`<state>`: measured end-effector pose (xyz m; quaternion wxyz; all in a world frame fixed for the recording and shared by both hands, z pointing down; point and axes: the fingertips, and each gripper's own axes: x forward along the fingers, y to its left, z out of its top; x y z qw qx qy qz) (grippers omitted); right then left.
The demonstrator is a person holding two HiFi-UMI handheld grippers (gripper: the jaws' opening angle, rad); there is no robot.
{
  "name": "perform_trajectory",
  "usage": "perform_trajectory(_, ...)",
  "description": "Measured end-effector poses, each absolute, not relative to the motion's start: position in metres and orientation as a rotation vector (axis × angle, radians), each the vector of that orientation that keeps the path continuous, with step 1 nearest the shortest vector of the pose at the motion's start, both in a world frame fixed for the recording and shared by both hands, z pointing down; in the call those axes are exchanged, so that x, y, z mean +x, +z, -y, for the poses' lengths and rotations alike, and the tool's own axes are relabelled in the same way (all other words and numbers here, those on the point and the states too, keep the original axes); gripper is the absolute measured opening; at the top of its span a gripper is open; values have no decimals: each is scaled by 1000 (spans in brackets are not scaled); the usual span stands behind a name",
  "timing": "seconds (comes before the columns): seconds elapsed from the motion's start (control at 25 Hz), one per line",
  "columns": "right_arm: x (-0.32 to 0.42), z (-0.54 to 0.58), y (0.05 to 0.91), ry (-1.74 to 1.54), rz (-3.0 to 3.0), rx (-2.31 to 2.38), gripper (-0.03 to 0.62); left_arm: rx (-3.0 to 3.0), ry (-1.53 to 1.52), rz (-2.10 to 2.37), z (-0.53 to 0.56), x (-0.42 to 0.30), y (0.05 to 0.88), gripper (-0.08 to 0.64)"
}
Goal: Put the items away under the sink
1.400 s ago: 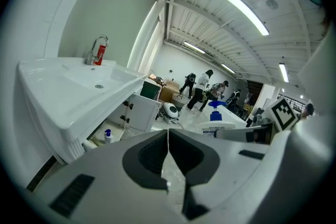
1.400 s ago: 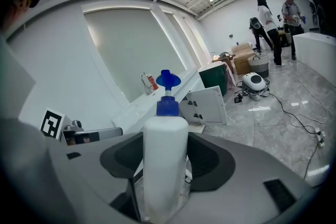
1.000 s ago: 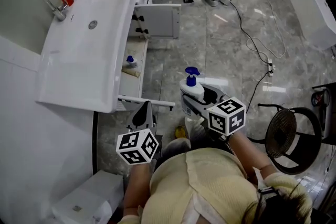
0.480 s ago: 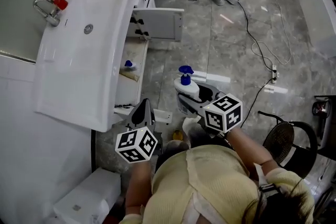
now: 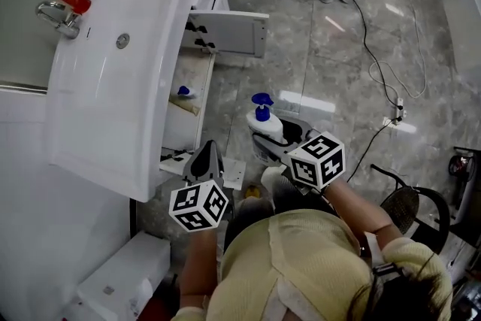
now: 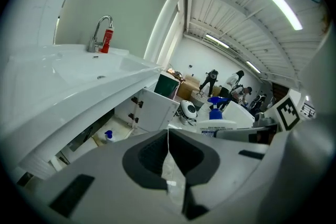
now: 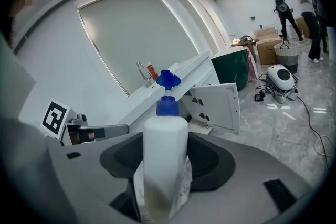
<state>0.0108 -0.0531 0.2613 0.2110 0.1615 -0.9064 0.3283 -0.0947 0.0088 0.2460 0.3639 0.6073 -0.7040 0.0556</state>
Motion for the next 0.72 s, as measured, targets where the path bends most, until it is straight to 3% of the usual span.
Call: perform_trajectory(0.72, -38, 64, 338, 794, 2484, 384, 258, 1565, 139, 1773, 9, -118, 296, 43)
